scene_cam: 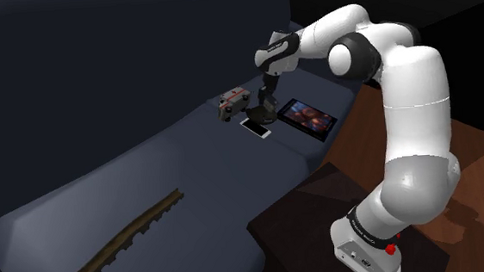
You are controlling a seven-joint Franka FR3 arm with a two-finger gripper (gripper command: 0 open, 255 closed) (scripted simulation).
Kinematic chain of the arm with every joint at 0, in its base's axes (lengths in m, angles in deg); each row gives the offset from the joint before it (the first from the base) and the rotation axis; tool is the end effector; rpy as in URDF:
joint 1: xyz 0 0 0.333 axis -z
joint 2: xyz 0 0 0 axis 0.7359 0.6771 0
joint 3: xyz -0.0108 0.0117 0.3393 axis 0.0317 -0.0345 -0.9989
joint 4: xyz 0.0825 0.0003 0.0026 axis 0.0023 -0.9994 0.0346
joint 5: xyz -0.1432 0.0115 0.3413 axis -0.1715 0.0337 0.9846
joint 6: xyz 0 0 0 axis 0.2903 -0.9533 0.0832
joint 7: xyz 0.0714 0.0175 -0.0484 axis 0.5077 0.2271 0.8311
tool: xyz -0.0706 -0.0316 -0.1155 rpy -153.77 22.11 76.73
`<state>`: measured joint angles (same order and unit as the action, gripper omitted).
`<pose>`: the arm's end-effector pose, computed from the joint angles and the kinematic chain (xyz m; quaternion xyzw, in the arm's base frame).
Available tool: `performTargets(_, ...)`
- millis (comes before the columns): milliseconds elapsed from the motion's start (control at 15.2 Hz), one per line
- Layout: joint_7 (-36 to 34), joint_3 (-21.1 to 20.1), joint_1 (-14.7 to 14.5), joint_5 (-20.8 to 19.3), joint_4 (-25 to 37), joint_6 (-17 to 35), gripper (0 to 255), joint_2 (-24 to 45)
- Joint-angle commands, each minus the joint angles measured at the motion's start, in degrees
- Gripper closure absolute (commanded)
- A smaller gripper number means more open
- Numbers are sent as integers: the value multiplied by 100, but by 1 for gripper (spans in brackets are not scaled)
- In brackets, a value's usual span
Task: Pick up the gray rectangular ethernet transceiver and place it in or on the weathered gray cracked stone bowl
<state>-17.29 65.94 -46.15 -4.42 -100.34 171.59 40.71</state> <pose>0.6637 -0.1930 0.2561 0.9914 0.1303 0.0031 0.0155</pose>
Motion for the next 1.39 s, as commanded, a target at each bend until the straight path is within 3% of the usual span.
performTargets(0,-77,-45,19,25,420,-142,255,276)
performTargets(726,-10,-175,105,168,440,369,255,812)
performTargets(1254,-10,-175,105,168,440,369,255,812)
performTargets(1320,-10,-175,105,168,441,368,0,812)
